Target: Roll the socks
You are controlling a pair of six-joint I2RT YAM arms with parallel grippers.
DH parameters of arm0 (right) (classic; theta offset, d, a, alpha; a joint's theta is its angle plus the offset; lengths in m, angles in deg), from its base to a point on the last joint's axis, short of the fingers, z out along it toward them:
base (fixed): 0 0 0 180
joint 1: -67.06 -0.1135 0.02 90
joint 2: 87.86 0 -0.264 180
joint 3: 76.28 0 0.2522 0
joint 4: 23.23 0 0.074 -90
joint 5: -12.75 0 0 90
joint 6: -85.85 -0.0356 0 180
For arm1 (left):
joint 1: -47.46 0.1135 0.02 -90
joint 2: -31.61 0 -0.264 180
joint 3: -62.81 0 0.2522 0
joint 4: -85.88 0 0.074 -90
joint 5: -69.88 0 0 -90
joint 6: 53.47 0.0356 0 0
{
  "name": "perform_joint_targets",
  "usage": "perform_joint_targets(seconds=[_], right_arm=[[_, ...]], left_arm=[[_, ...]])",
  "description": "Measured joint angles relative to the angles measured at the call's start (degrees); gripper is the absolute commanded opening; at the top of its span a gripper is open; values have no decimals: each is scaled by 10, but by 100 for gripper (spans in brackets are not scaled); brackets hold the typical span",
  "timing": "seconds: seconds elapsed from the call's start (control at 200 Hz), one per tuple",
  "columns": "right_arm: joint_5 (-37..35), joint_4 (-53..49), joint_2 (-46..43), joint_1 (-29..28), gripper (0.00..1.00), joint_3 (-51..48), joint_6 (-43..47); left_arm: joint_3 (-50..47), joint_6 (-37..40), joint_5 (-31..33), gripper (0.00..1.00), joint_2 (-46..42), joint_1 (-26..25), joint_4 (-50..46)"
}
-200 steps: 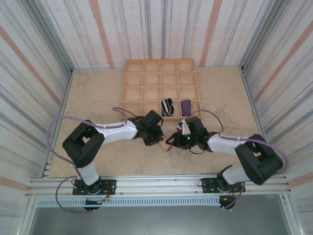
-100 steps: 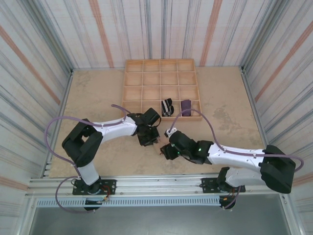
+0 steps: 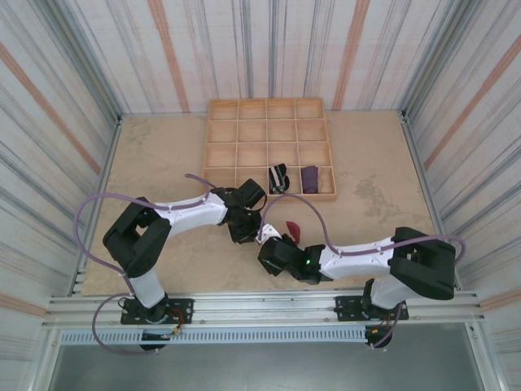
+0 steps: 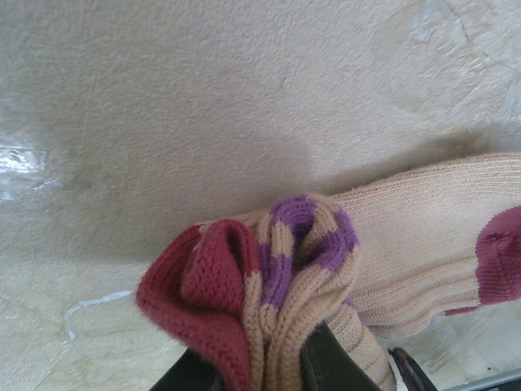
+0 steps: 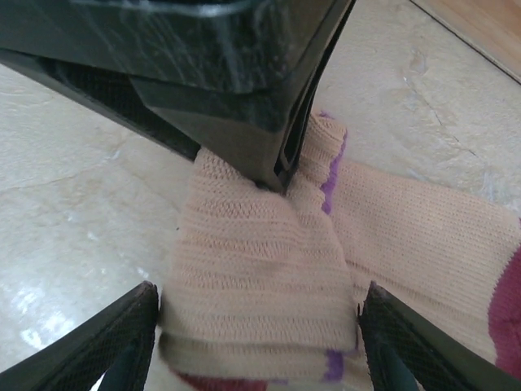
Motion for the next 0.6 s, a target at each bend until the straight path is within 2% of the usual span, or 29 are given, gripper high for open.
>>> perform_joint_targets(seconds=[0.06,0.13,0.26,0.306,0.386,0.421,0.451,0.486,0.601], right_arm=[[-4,12,11,0,63,3,0],[-9,21,19,0,53,7,1],[-15,22,28,-2,25,14,-8],[-16,23,30,-1,21,14,-21],[-14,23,29,0,13,13,-36],[-12,25,29,0,7,12,-45],[-10,30,27,1,4,9,-53],[-4,36,22,2,0,2,-62],[36,68,-2,24,0,-32,-96]], left_arm=[[0,0,-2,0,2,1,0],[0,0,-3,0,2,2,0],[0,0,-3,2,2,4,2],[-2,-1,-3,7,2,7,5],[-12,-3,-7,18,-5,10,19],[-20,-5,-7,27,-10,11,28],[-26,-7,-8,39,-15,13,35],[-35,-11,-8,47,-21,14,42],[-58,-20,-8,71,-54,15,62]])
